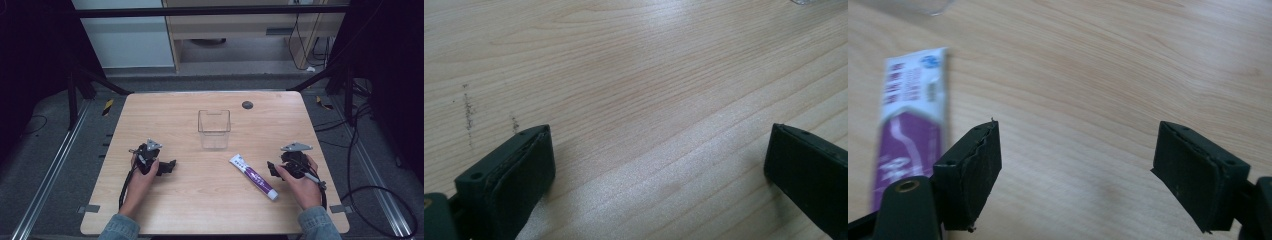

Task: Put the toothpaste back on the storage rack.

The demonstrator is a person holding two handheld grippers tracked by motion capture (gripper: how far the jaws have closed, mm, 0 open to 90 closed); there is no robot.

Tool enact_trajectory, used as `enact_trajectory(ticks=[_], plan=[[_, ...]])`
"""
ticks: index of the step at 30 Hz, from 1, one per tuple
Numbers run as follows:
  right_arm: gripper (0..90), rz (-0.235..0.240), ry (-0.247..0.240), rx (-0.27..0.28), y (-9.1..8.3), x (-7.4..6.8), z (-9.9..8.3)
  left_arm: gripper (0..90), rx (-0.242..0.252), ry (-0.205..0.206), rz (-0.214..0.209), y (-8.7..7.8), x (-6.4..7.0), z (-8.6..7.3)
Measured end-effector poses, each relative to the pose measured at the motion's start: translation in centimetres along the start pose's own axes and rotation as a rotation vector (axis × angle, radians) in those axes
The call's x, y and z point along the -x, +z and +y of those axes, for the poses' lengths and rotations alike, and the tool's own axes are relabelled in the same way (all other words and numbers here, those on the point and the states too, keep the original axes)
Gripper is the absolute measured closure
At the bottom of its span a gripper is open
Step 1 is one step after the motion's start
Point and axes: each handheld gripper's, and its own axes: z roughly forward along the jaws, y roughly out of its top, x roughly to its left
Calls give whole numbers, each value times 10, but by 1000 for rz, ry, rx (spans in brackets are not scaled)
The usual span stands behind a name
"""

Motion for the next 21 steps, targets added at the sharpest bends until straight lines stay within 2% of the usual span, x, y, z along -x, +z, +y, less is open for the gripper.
enact_trajectory(ticks=[4, 5, 8, 10, 15, 21], plan=[[236, 31, -50, -39, -9, -11, 8, 0, 0, 1, -1, 0, 0, 0], [256, 81, -64, -60, -12, -18, 12, 0, 1, -2, -3, 0, 0, 0], [300, 126, -101, -96, -14, -29, 18, 0, 3, -4, -4, 1, 0, 0], [310, 134, -108, -110, -15, -33, 20, 0, 2, -3, -5, 1, 0, 0], [367, 163, -162, -201, -11, -46, 32, 0, 2, -3, -5, 1, 0, 0], [419, 188, -203, -253, -5, -56, 43, 0, 2, -4, -5, 1, 0, 0]])
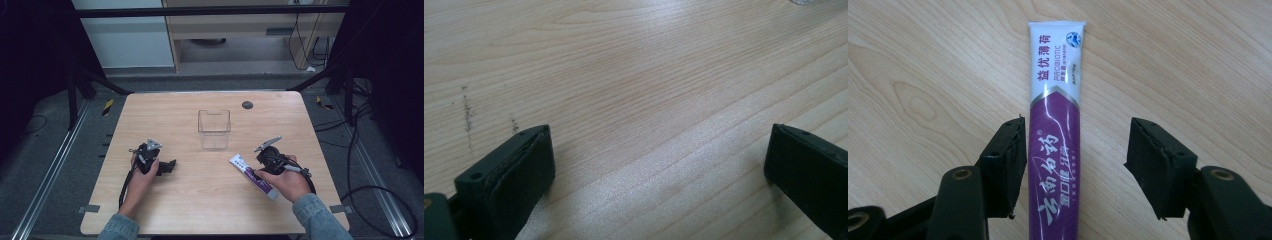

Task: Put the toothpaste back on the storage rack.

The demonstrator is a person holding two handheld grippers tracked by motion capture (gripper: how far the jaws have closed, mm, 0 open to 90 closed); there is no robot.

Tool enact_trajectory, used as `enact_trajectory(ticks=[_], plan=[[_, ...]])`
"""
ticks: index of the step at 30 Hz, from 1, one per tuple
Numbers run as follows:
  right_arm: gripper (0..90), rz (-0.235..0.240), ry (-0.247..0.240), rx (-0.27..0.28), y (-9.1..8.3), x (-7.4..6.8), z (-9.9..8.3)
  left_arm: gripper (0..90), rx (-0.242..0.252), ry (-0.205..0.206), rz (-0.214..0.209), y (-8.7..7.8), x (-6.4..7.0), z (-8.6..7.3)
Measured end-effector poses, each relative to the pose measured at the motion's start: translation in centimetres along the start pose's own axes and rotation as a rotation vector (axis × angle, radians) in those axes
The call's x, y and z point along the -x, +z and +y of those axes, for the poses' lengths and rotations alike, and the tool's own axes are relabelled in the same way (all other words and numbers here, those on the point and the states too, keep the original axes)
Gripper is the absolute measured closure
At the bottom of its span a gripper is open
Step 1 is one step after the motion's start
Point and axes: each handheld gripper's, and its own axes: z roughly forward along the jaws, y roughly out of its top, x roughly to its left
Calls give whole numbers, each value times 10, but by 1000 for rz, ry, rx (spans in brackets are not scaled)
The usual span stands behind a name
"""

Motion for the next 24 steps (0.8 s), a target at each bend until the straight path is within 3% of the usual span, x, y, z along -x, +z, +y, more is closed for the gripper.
enact_trajectory(ticks=[10, 24], plan=[[439, 33, -23, -72, 12, -11, 10, 0, 0, 2, 1, 0, 0, 0], [442, 28, -19, -132, 28, -10, 14, 0, 2, -2, 0, 0, 0, 0]])
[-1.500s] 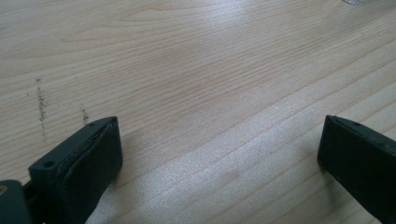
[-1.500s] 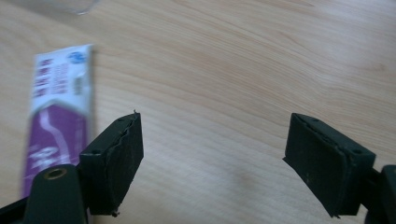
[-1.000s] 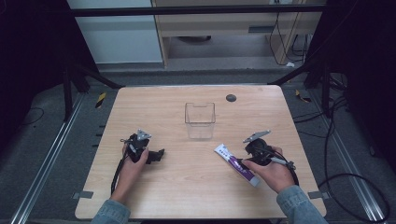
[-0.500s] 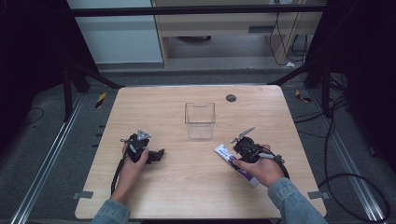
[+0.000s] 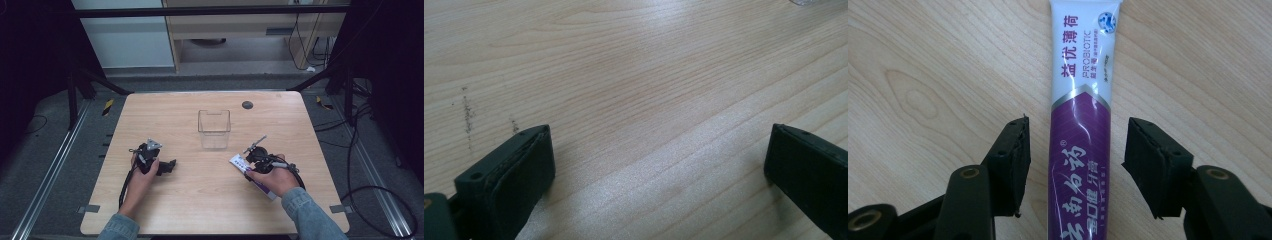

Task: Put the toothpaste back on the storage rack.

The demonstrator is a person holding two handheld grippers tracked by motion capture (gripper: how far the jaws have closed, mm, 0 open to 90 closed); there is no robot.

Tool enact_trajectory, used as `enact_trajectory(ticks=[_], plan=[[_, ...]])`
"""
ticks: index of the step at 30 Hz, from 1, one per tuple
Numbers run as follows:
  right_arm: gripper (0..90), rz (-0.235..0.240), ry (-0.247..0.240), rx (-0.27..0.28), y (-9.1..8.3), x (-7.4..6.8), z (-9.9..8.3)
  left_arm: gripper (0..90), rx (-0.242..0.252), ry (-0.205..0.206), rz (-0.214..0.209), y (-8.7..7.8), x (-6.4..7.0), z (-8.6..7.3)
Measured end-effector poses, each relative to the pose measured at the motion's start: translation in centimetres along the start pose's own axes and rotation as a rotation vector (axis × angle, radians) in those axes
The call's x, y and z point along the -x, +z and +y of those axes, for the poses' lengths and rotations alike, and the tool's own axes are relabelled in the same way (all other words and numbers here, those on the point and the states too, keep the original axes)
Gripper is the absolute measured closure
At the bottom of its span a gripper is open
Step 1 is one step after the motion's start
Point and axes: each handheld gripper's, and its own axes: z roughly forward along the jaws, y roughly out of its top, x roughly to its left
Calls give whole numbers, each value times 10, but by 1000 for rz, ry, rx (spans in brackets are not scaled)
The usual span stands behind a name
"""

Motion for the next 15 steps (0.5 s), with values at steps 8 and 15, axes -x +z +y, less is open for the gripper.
enact_trajectory(ticks=[8, 15], plan=[[475, 10, 24, -37, 13, 2, 0, 0, 0, 1, 0, 0, 0, 0], [514, 11, 26, -47, 18, 2, 4, 0, 0, 4, 0, 0, 0, 0]])
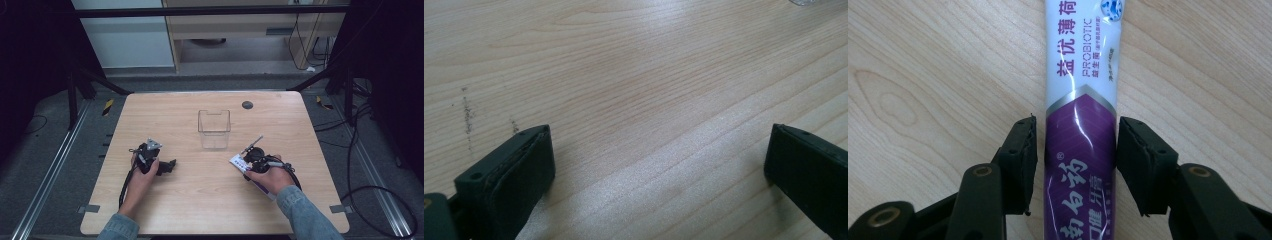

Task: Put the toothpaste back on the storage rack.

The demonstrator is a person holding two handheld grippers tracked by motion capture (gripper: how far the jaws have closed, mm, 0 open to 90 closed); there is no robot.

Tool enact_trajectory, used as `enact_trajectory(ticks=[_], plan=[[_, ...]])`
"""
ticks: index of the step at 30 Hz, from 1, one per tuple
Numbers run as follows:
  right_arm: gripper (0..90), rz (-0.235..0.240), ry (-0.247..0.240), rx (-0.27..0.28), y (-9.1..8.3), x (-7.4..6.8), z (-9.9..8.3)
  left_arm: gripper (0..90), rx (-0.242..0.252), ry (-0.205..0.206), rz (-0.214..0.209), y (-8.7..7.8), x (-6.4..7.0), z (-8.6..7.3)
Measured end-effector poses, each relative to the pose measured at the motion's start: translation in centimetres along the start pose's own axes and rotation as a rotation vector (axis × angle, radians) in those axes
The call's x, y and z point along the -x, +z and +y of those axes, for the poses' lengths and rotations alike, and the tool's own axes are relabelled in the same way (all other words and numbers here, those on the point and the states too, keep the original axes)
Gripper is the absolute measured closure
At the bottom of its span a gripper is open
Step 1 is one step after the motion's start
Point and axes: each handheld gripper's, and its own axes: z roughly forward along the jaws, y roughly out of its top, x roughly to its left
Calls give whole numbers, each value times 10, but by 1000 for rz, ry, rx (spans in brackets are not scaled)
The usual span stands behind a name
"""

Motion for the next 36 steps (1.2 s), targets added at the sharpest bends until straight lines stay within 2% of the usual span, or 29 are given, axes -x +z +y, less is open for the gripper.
enact_trajectory(ticks=[6, 36], plan=[[544, -3, 0, 3, 1, 2, 2, 0, 0, 1, 0, 0, 0, 0], [551, 0, 14, -40, 6, 2, 7, 0, 0, 1, 0, 0, 0, 0]])
